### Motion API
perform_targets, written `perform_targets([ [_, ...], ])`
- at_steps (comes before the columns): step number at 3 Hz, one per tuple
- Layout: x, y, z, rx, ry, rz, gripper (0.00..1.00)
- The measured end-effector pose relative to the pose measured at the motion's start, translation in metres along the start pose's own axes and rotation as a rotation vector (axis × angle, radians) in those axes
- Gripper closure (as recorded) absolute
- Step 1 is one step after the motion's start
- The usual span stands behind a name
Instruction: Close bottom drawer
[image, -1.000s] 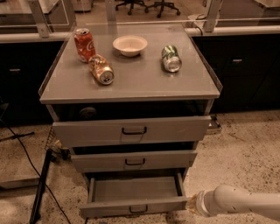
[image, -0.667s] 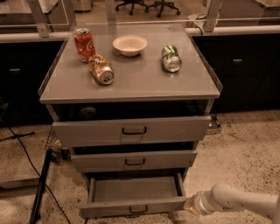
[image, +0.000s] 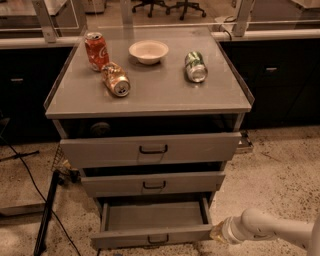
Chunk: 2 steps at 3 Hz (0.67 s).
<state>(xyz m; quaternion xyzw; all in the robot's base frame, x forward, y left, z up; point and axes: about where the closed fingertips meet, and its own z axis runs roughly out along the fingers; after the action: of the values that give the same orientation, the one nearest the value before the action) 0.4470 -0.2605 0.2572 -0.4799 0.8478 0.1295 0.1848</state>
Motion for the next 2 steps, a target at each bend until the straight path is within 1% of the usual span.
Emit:
perform_targets([
  [1,0.018,0.009,0.038,-0.056,-0.001,0.019,1.0],
  [2,0.036,0.023,0.085,-0.127,-0.025,0.041,1.0],
])
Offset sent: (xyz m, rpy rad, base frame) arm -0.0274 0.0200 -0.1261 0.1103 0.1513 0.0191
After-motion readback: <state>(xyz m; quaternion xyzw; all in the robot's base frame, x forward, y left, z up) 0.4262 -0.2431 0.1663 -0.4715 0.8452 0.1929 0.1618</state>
